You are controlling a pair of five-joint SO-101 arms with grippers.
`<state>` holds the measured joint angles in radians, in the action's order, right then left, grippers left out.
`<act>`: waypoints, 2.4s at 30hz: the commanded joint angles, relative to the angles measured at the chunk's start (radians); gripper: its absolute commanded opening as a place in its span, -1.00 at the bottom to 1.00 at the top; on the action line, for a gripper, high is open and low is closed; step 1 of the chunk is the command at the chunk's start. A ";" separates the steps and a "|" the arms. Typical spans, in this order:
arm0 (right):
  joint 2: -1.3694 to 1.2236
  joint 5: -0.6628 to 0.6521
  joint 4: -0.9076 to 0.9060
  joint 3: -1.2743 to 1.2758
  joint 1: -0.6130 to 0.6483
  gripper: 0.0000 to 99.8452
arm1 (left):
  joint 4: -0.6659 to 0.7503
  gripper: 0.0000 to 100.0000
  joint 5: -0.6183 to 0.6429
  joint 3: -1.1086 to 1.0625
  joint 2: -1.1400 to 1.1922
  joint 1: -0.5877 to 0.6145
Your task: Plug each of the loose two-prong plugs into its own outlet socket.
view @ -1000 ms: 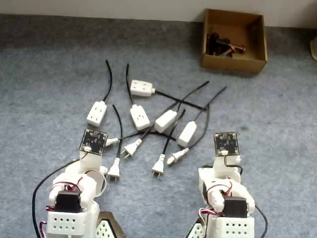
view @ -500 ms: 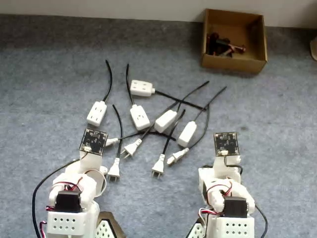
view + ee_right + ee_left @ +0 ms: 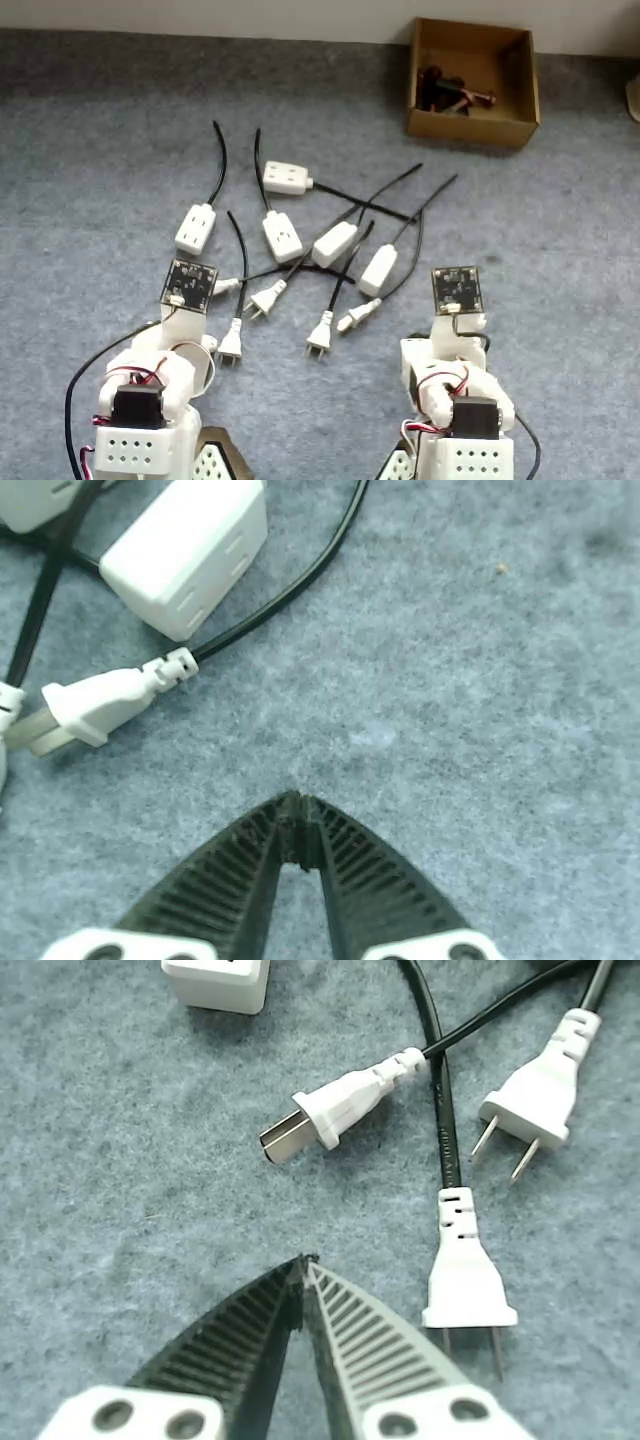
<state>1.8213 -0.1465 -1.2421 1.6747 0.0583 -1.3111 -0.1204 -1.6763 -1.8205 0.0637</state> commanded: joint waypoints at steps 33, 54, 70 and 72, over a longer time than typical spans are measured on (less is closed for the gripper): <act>0.015 -0.008 -0.004 0.130 -0.084 -0.99 | 0.230 -0.98 -0.233 -0.016 -0.008 0.134; 0.015 -0.008 -0.004 0.130 -0.088 -0.99 | 0.189 -0.89 -0.276 0.219 -0.005 0.128; 0.015 -0.008 -0.004 0.130 -0.088 -0.99 | 0.106 -0.89 -0.310 0.627 0.456 0.128; 0.015 -0.008 -0.004 0.130 -0.088 -0.99 | 0.107 -0.89 -0.310 0.699 0.575 0.127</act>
<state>1.8213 -0.1465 -1.2421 1.6747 -0.0199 -1.2068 -0.4212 -1.1116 -1.4200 0.1864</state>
